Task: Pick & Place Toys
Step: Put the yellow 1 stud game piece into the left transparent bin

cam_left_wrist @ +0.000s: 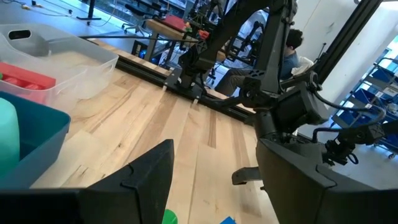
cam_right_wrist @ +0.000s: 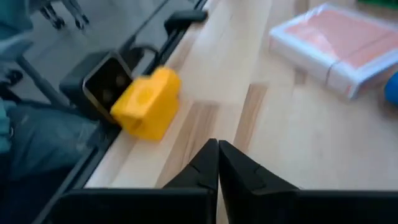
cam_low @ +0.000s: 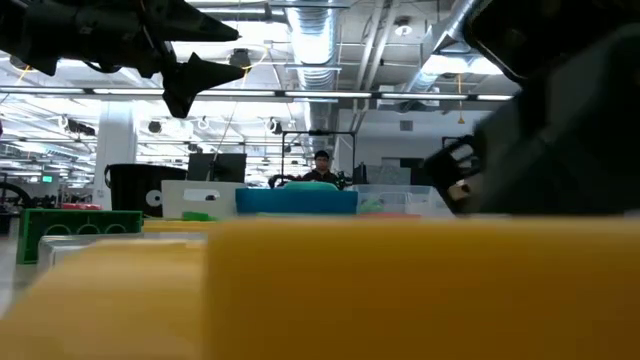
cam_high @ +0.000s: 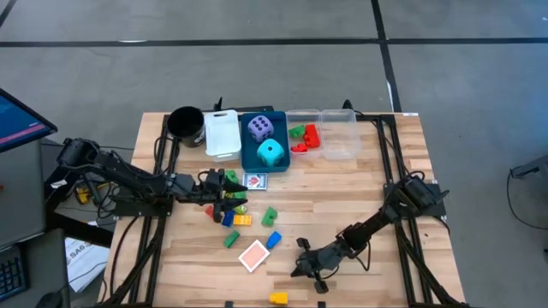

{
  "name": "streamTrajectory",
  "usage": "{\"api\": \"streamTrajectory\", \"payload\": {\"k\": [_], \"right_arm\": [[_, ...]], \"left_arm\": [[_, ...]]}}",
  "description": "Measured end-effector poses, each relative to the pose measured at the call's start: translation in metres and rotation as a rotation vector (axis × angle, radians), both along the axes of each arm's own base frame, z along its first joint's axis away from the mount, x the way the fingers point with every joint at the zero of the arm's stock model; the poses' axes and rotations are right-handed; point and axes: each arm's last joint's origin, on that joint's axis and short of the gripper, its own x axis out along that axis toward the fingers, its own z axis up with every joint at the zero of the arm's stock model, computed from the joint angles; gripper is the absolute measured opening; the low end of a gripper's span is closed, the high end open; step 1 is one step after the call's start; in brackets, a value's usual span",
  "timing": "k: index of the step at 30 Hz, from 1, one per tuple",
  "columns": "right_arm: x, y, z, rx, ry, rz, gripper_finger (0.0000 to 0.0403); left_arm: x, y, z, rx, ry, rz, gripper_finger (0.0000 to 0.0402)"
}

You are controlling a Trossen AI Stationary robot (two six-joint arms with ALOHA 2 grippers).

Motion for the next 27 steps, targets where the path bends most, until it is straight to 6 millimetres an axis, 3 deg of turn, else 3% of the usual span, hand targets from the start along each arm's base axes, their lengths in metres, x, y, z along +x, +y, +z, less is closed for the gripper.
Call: {"api": "streamTrajectory", "payload": {"k": [7,18,27], "right_arm": [[0.008,-0.01,0.003,0.056,-0.002,0.06,0.0078],[0.007,-0.005,0.006,0.176,0.04,0.11,0.0262],[0.009,0.016,0.015,0.088,-0.005,0.114,0.0274]], "left_arm": [[0.0,0.0,0.0,0.0,0.002,0.0,0.0223],[0.0,0.0,0.0,0.001,0.002,0.0,0.0223],[0.0,0.0,-0.001,0.0,0.006,0.0,0.0223]]}}
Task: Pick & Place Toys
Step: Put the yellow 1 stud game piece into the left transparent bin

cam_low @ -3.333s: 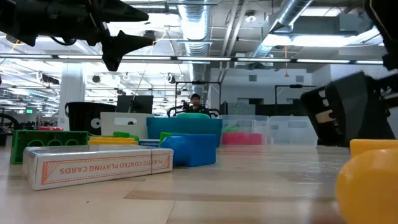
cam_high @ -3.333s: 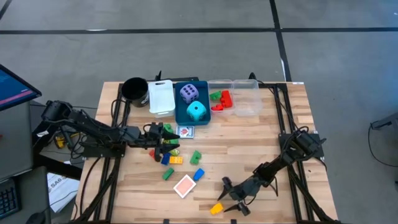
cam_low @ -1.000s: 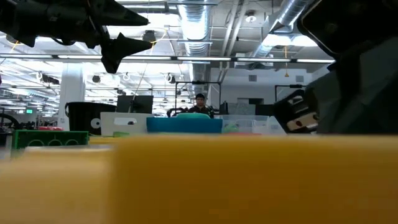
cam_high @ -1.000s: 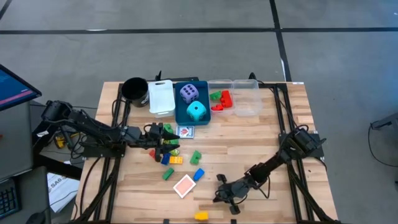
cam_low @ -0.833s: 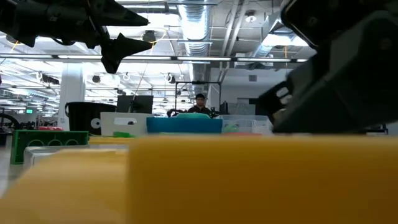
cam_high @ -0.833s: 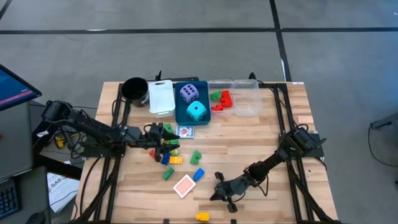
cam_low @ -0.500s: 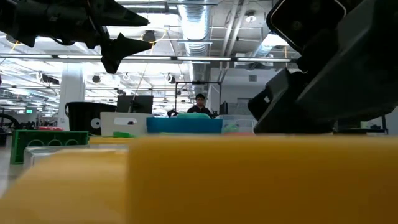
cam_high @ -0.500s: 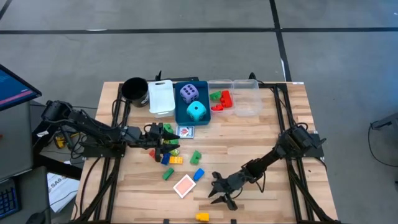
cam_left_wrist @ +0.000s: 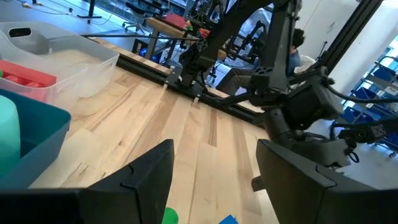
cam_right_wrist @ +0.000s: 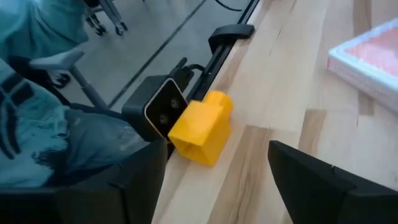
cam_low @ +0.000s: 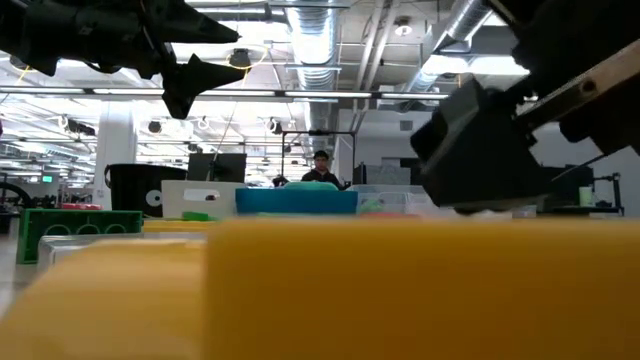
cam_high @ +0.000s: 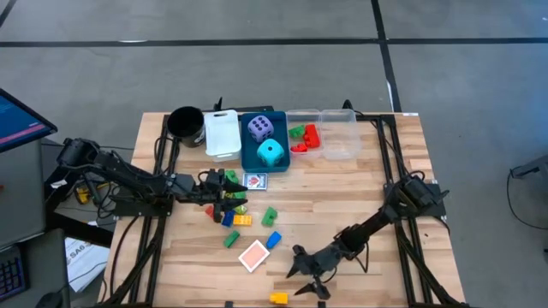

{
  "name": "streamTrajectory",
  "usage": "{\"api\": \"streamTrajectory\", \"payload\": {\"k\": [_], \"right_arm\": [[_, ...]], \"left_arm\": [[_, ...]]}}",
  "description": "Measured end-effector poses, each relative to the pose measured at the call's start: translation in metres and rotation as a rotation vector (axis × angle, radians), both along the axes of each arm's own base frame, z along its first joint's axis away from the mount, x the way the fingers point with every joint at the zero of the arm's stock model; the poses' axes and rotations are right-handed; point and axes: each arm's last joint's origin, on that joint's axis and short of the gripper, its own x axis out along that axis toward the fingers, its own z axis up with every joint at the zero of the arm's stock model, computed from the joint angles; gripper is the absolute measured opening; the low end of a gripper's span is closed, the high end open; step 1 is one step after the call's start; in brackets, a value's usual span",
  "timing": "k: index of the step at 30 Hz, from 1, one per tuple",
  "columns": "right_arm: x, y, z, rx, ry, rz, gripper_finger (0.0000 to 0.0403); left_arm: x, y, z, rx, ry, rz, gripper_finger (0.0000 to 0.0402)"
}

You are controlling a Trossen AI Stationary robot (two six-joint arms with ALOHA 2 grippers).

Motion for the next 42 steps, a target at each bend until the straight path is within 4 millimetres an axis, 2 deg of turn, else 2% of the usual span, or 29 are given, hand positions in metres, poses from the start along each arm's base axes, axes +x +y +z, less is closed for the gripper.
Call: {"api": "streamTrajectory", "payload": {"k": [8,23,28,42], "right_arm": [[0.003,0.011,0.006,-0.056,0.0,-0.067,0.0274],[-0.018,0.029,-0.001,-0.018,0.086,-0.303,0.0274],[-0.025,0.035,-0.001,0.005,0.082,-0.365,0.0274],[-0.029,0.039,0.0,0.033,0.075,-0.401,0.0274]], "left_arm": [[0.0,0.0,0.0,-0.007,-0.001,0.0,0.0223],[0.0,0.0,0.0,-0.008,0.0,-0.002,0.0223],[0.0,-0.002,-0.001,-0.011,0.007,-0.054,0.0223],[0.0,-0.002,-0.001,-0.013,0.008,-0.079,0.0223]]}}
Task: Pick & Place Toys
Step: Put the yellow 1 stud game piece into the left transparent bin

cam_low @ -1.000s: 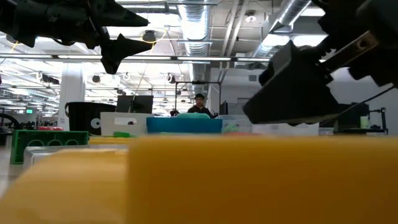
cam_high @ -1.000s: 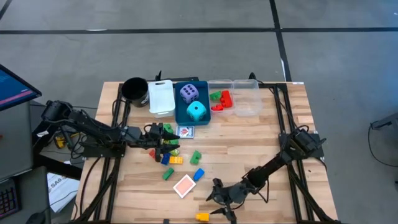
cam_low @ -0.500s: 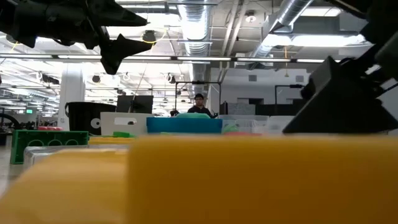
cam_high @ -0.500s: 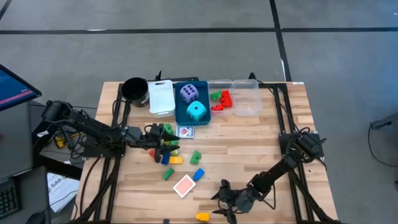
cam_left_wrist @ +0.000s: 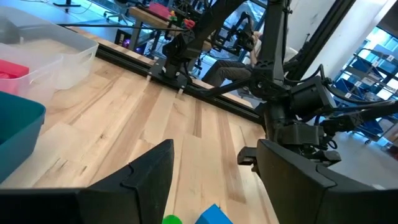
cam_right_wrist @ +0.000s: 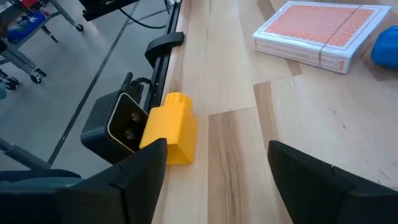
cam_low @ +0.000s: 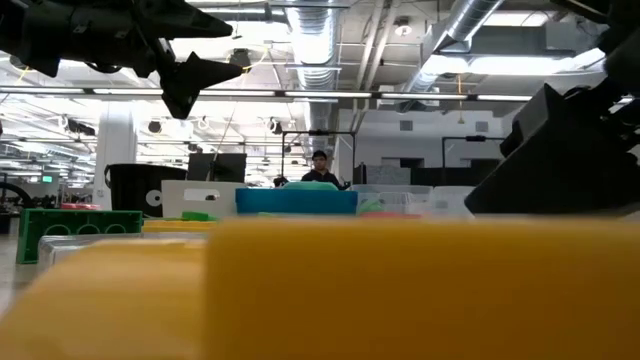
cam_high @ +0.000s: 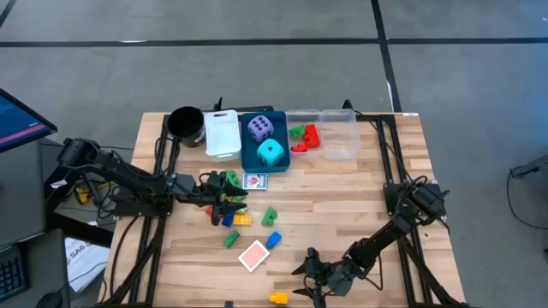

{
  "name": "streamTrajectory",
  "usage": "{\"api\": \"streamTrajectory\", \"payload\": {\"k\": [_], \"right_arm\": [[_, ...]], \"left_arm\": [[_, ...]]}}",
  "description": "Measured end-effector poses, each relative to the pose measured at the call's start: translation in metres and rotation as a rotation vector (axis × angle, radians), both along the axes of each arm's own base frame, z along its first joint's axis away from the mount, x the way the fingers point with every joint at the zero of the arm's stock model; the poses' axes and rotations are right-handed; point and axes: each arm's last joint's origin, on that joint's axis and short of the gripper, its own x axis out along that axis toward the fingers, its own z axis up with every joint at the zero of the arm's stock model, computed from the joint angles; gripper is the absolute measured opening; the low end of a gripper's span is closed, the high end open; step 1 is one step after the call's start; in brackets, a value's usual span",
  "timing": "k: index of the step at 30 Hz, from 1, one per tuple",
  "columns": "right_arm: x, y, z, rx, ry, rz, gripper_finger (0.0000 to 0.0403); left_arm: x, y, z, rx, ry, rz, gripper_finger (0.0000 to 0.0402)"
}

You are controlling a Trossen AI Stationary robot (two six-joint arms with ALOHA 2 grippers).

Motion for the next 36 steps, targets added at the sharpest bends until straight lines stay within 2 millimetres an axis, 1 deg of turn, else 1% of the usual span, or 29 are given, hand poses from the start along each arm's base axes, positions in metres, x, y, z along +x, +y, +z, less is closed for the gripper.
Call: {"api": "streamTrajectory", "payload": {"k": [10,18,22,28,32,36], "right_arm": [[-0.012,0.01,-0.004,-0.042,0.032,0.051,0.0274],[-0.015,0.005,-0.011,-0.125,0.081,0.033,0.0274],[-0.014,0.007,-0.025,-0.188,0.031,-0.006,0.0274],[-0.004,0.023,-0.049,-0.156,-0.082,-0.045,0.0274],[0.001,0.036,-0.056,-0.143,-0.148,-0.015,0.0274],[0.003,0.04,-0.055,-0.148,-0.146,0.006,0.0274]], "left_arm": [[0.0,0.0,0.0,-0.018,0.0,0.002,0.0223],[0.0,0.0,0.0,-0.018,0.0,0.002,0.0223],[0.0,0.0,0.0,-0.019,-0.001,0.002,0.0223],[0.0,0.0,0.001,-0.02,-0.006,0.003,0.0223],[0.0,0.0,0.001,-0.02,-0.008,0.002,0.0223],[0.0,0.0,0.001,-0.021,-0.008,0.003,0.0223]]}}
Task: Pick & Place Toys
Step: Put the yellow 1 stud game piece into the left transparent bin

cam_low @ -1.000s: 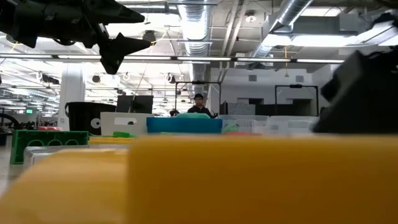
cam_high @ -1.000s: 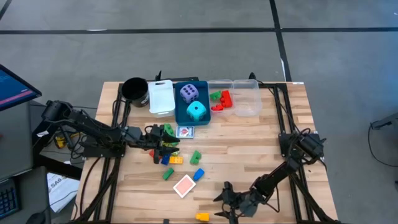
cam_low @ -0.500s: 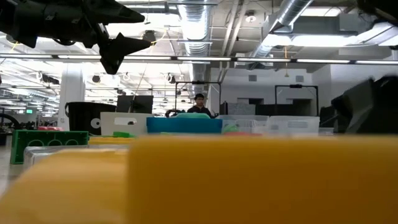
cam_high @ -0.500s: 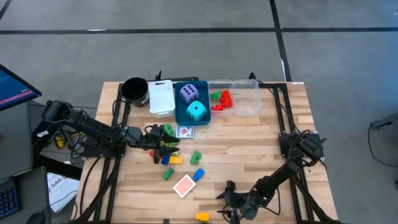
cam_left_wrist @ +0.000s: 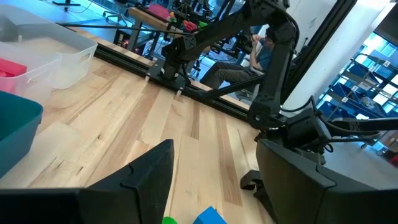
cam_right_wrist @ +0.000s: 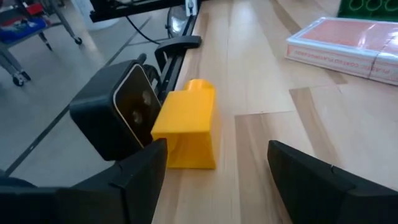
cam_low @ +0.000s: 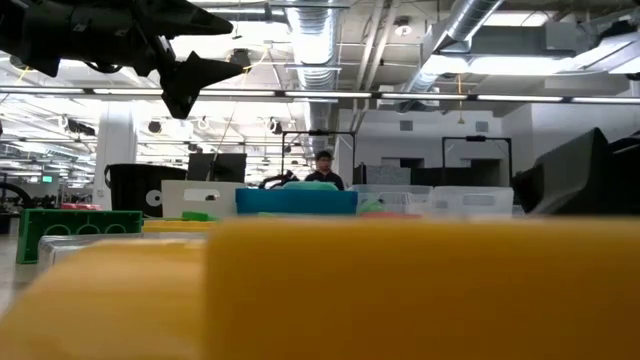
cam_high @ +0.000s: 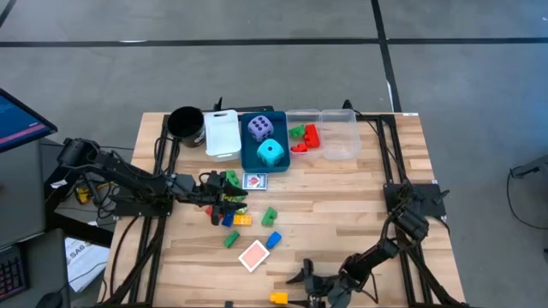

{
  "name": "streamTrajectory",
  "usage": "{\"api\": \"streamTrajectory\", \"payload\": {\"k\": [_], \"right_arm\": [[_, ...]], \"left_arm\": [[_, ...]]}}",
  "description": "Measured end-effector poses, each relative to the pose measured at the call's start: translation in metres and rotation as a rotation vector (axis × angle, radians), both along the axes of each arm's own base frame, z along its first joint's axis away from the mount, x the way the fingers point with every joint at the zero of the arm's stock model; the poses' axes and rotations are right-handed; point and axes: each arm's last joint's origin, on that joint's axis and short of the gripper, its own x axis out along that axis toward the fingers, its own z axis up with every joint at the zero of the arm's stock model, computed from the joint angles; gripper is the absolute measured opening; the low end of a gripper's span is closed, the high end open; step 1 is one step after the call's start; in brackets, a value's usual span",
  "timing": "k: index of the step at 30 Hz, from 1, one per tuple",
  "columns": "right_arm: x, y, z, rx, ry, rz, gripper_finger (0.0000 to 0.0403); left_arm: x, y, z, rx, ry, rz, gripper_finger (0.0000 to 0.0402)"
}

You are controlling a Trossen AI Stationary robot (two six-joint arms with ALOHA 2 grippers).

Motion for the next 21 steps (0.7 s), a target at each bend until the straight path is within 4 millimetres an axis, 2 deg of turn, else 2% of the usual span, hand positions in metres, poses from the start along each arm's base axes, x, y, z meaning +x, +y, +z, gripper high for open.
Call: {"api": "streamTrajectory", "payload": {"k": [11,21], "right_arm": [[0.004,-0.006,-0.002,-0.021,0.018,-0.033,0.0274],[0.022,-0.018,0.0,-0.024,0.015,-0.089,0.0271]], "left_arm": [[0.0,0.0,0.0,0.0,0.0,0.0,0.0223],[0.0,0.0,0.0,0.0,0.0,0.0,0.0223]]}}
